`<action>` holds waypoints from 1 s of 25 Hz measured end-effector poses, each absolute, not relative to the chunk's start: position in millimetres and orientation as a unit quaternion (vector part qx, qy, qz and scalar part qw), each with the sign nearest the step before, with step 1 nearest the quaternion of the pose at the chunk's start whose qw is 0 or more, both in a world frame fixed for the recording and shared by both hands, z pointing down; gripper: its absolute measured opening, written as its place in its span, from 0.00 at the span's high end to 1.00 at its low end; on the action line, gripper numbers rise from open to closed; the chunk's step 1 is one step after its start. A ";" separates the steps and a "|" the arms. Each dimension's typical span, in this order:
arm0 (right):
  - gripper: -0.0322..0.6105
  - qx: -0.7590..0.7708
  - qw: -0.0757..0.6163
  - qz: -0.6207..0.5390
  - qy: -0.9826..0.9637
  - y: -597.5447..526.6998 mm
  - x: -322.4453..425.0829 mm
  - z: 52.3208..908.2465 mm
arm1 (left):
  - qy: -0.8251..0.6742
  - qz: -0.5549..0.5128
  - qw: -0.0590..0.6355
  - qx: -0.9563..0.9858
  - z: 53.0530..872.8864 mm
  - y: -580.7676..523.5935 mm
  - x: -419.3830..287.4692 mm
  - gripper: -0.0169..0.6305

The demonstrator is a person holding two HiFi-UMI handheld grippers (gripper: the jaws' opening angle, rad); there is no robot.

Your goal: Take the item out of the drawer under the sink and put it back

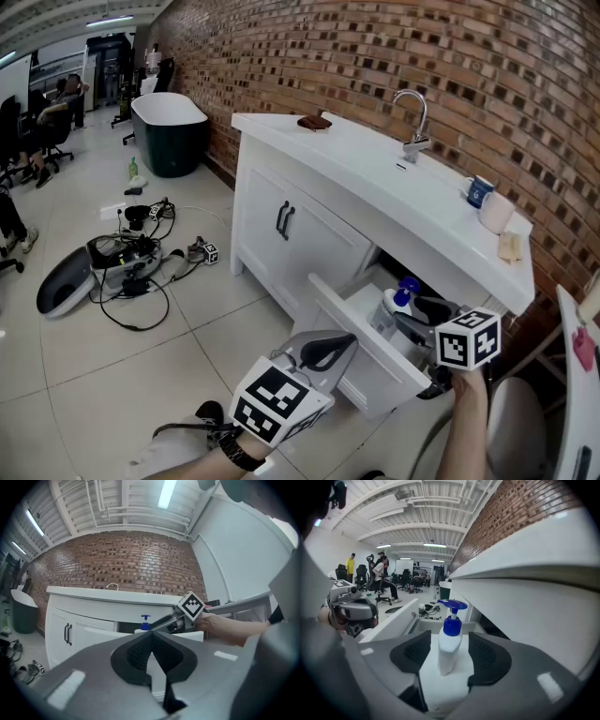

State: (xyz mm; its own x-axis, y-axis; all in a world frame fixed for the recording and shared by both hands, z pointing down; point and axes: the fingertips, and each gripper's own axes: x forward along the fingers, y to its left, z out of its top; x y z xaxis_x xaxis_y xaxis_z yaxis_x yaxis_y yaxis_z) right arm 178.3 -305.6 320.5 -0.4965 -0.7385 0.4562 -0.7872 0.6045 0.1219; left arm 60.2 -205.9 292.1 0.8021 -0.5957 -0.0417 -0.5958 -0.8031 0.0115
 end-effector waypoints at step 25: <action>0.64 0.491 0.055 -0.268 -0.827 -256.8 162.3 177.0 | 0.325 0.026 -0.028 -0.945 296.4 -212.4 70.9 0.95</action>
State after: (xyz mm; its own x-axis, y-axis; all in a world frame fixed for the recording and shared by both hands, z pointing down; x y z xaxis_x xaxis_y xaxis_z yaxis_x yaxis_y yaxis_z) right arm 162.3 -256.8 177.0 -0.5111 -0.8419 -0.1731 -0.7833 0.3734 0.4970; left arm 70.9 -212.4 296.4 0.7872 -0.6159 -0.0307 -0.6130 -0.7870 0.0697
